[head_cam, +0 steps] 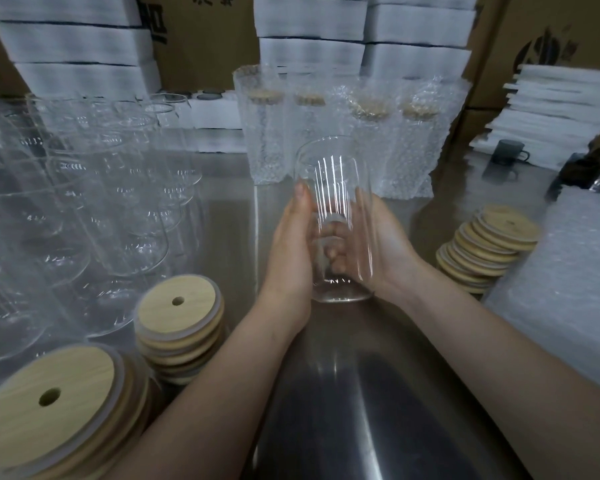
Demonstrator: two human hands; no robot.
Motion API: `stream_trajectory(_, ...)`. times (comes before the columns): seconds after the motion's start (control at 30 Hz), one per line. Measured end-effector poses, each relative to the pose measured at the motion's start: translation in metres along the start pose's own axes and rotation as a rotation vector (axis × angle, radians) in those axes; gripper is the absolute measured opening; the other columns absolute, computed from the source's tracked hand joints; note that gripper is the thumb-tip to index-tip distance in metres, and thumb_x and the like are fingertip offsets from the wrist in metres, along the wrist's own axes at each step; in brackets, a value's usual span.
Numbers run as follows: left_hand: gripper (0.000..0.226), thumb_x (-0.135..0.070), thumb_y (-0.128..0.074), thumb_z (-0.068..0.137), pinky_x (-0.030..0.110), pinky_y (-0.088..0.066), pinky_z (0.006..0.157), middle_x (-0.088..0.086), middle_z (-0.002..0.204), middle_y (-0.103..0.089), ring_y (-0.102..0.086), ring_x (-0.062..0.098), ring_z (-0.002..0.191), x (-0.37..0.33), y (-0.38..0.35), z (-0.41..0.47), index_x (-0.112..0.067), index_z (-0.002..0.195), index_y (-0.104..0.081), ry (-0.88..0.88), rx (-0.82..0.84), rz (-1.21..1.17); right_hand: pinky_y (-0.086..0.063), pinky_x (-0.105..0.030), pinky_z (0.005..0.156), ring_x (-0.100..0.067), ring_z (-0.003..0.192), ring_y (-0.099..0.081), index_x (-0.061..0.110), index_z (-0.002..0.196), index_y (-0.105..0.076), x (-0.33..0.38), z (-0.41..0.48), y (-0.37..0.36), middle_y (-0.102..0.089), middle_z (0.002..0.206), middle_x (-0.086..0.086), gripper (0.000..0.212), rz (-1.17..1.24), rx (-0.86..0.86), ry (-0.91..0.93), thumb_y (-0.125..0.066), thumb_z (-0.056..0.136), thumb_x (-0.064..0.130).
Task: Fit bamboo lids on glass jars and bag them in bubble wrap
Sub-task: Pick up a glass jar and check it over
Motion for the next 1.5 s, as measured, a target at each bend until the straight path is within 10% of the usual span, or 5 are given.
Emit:
stream_trajectory(0.2,0.035,-0.021,-0.043,0.104,0.031,-0.047,0.106,-0.010,0.134,-0.060,-0.059,0.004,0.118,-0.028,0.021,0.002,-0.029,0.137,-0.052,-0.269,-0.173,0.112,-0.052,-0.055,0.095,-0.036,0.112,-0.066,0.013,0.136,-0.053,0.002,-0.001,-0.009,-0.066,0.125,-0.019,0.070,0.120,0.125,0.035,-0.029,0.097,0.066)
stream_trajectory(0.8,0.092,-0.063,-0.070,0.064,0.023,-0.058,0.065,0.005,0.121,-0.066,-0.072,0.013,0.095,-0.022,0.015,-0.007,-0.021,0.143,-0.045,-0.210,-0.230,0.272,-0.045,-0.026,0.048,-0.012,0.050,-0.061,0.016,0.097,-0.059,0.017,0.000,0.004,-0.063,0.069,-0.003,0.051,-0.136,-0.137,0.222,-0.029,0.101,0.058)
stream_trajectory(1.03,0.042,-0.069,-0.056,0.076,0.057,-0.049,0.098,0.020,0.111,-0.070,-0.066,0.035,0.108,-0.024,0.011,-0.006,-0.033,0.091,-0.071,-0.165,-0.154,0.131,-0.032,-0.022,0.043,-0.009,0.048,-0.043,0.012,0.092,-0.060,0.023,-0.006,0.005,-0.059,0.058,0.003,0.026,-0.103,-0.042,0.195,-0.047,0.101,0.033)
stream_trajectory(1.27,0.046,-0.055,-0.037,0.091,0.042,-0.035,0.115,-0.003,0.140,-0.055,-0.050,0.009,0.130,-0.025,0.017,0.001,-0.032,0.129,-0.051,-0.230,-0.146,0.120,-0.048,-0.054,0.097,-0.033,0.104,-0.065,0.023,0.118,-0.064,0.008,-0.005,-0.014,-0.068,0.113,-0.015,0.053,0.046,0.187,0.045,-0.030,0.100,0.059)
stream_trajectory(1.5,0.023,-0.014,-0.047,0.102,0.024,-0.057,0.073,0.002,0.109,-0.071,-0.069,0.016,0.102,-0.036,0.044,-0.003,-0.017,0.113,-0.066,-0.333,-0.395,0.139,-0.058,-0.035,0.061,-0.024,0.073,-0.070,0.018,0.111,-0.067,0.001,-0.003,-0.015,-0.072,0.095,-0.012,0.064,0.041,0.172,0.056,-0.029,0.096,0.067)
Point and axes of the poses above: each hand's wrist, its own z-axis towards the middle knuckle, its own y-axis out of the back of the hand, x = y × z, the point moved 9 cm from there along z, towards the middle knuckle
